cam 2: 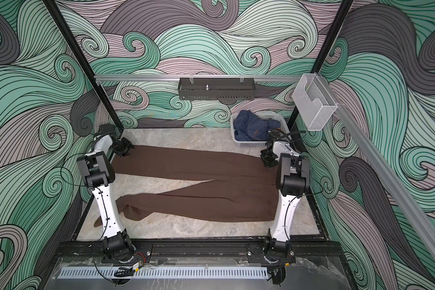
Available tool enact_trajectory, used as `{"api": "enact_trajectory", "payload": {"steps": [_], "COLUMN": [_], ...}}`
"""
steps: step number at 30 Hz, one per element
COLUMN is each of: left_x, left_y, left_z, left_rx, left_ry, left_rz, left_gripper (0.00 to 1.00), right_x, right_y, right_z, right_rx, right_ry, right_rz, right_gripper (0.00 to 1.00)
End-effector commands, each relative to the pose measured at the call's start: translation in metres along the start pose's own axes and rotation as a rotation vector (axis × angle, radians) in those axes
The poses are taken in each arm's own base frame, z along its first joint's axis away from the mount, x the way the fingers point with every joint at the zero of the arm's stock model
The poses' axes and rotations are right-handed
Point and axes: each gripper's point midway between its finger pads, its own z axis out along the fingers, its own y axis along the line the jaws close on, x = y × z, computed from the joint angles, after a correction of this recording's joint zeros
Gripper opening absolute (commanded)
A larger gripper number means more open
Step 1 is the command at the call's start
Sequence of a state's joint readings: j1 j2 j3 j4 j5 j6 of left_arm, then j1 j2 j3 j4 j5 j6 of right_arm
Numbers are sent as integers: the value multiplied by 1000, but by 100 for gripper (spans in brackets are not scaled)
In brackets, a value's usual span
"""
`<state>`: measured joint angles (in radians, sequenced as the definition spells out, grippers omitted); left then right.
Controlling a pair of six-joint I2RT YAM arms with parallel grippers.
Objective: Fold and stack the trousers
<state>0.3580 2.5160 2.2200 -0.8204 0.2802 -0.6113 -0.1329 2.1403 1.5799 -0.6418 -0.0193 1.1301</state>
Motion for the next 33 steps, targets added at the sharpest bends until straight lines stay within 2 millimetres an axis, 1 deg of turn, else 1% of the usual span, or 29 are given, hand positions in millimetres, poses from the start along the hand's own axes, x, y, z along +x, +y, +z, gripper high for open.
{"api": "enact_trajectory", "payload": {"steps": [1, 3, 5, 6, 8, 9, 10, 11, 12, 14, 16, 18, 20, 21, 23, 26, 29, 33], "left_x": [12, 7, 8, 11, 22, 28, 38, 49, 59, 84, 107, 124, 143, 151, 167, 188, 210, 238], "left_y": [2, -17, -34, -39, -45, -42, -35, -27, -20, -1, 14, 31, 60, 71, 102, 137, 156, 174], "left_z": [-9, -44, -89, -110, -160, -178, -197, -212, -222, -241, -249, -254, -255, -255, -258, -256, -242, -221], "left_rx": [-14, 38, 89, 107, 133, 132, 121, 111, 111, 109, 126, 127, 60, 21, -97, -173, -163, -145], "left_ry": [58, 7, -52, -78, -134, -153, -170, -180, -187, -195, -206, -256, -279, -276, -276, -248, -163, -20], "left_rz": [13, 48, 78, 89, 107, 113, 108, 97, 90, 58, 26, -21, -110, -122, -183, -286, -393, -532], "left_gripper": [49, 55, 62, 63, 67, 68, 69, 70, 71, 73, 73, 72, 71, 71, 73, 76, 78, 83], "right_x": [-5, -3, 1, 5, 19, 28, 40, 52, 64, 91, 114, 133, 152, 158, 173, 184, 185, 181], "right_y": [6, 8, 8, 5, -2, -6, -11, -17, -25, -40, -56, -71, -87, -94, -110, -130, -142, -149], "right_z": [-11, -36, -70, -84, -114, -122, -131, -137, -139, -139, -134, -129, -124, -121, -116, -108, -104, -104], "right_rx": [-24, -40, -55, -51, -62, -64, -76, -82, -79, -82, -80, -75, -66, -58, -48, -36, -28, -20], "right_ry": [-28, -49, -85, -96, -115, -113, -106, -94, -77, -30, 13, 50, 74, 81, 105, 127, 130, 107], "right_rz": [-4, -42, -98, -124, -187, -207, -235, -257, -276, -316, -342, -366, -408, -425, -462, -488, -506, -538], "right_gripper": [33, 38, 46, 49, 55, 56, 58, 59, 60, 61, 62, 62, 63, 63, 63, 63, 63, 63]}}
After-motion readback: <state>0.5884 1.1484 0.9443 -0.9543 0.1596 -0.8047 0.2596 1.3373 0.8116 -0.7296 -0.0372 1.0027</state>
